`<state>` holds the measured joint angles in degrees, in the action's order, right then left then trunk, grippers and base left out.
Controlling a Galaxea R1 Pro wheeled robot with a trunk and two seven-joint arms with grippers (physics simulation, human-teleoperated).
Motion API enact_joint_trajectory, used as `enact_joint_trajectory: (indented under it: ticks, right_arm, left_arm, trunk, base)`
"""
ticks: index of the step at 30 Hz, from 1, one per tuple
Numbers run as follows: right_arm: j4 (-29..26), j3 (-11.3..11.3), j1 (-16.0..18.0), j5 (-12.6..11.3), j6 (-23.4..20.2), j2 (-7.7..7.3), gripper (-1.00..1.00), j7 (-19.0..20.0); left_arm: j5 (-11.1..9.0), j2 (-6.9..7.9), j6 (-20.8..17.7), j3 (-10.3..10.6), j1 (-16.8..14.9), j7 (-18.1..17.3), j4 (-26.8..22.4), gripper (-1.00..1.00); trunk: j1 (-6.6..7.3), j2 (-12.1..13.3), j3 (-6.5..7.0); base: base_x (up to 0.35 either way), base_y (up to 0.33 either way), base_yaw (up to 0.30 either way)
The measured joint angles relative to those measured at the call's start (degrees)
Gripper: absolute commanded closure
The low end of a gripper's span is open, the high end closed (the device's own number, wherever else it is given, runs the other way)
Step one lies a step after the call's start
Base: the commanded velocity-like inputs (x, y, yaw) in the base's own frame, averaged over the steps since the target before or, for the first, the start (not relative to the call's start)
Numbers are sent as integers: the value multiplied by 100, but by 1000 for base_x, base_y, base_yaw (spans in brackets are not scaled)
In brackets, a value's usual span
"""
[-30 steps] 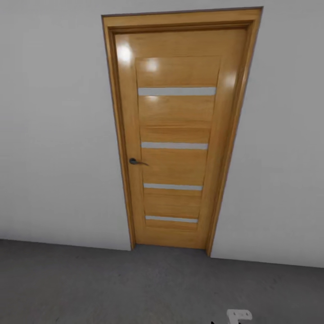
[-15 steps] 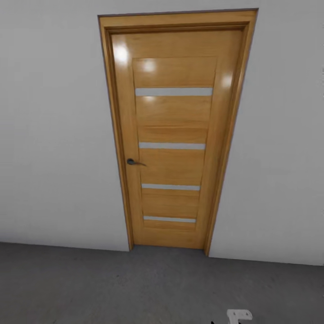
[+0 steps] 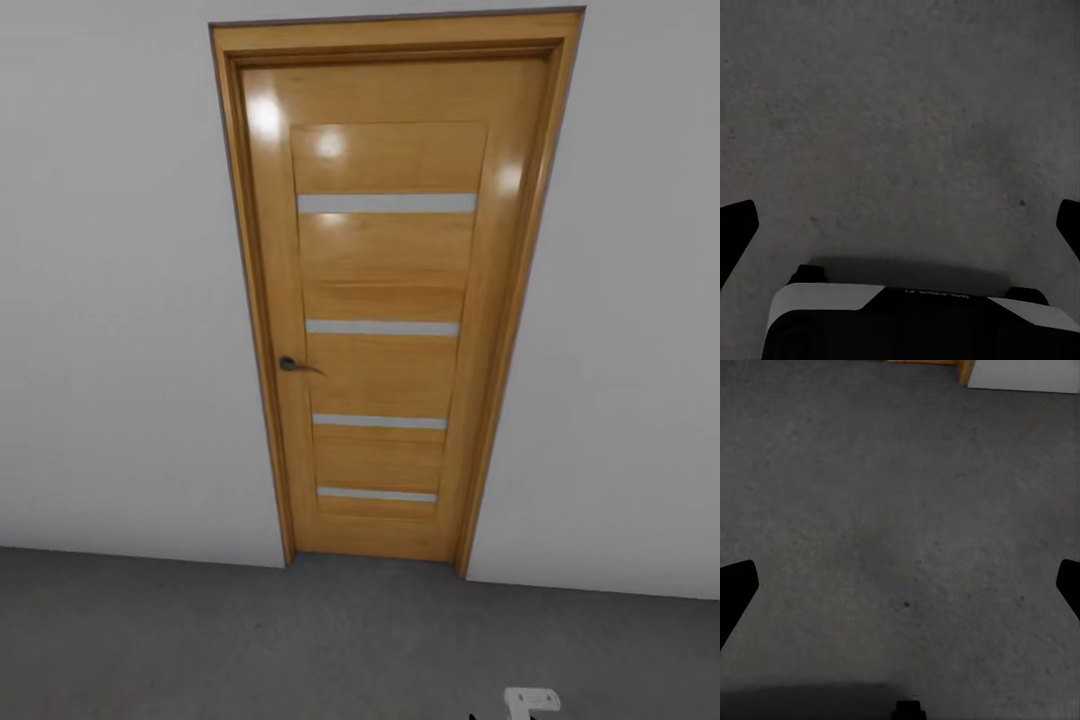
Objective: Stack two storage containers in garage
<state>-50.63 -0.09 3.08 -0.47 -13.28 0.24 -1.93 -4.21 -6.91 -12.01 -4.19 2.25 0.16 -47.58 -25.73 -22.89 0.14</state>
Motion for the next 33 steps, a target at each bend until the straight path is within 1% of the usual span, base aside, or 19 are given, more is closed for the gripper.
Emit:
enact_joint_trajectory:
  ticks: [8,20,31,33]
  right_arm:
    - [0,-7,0,0,1,0,-100,-1]
    - [0,-7,0,0,6,0,-100,-1]
    - [0,-7,0,0,13,0,-100,-1]
    - [0,-7,0,-3,107,0,-100,-1]
  left_arm:
    - [0,3,2,-1,0,0,1,-100]
    - [0,-10,10,-5,0,0,0,-100]
    - [0,-5,9,0,0,0,0,-100]
    - [0,-7,8,-4,0,0,0,-100]
  trunk:
    - [0,0,0]
    - [-2,0,0]
    - [0,0,0]
    - [0,0,0]
  base:
    - [309,0,-73]
    - [65,0,-12]
    - [303,0,0]
    - [328,0,0]
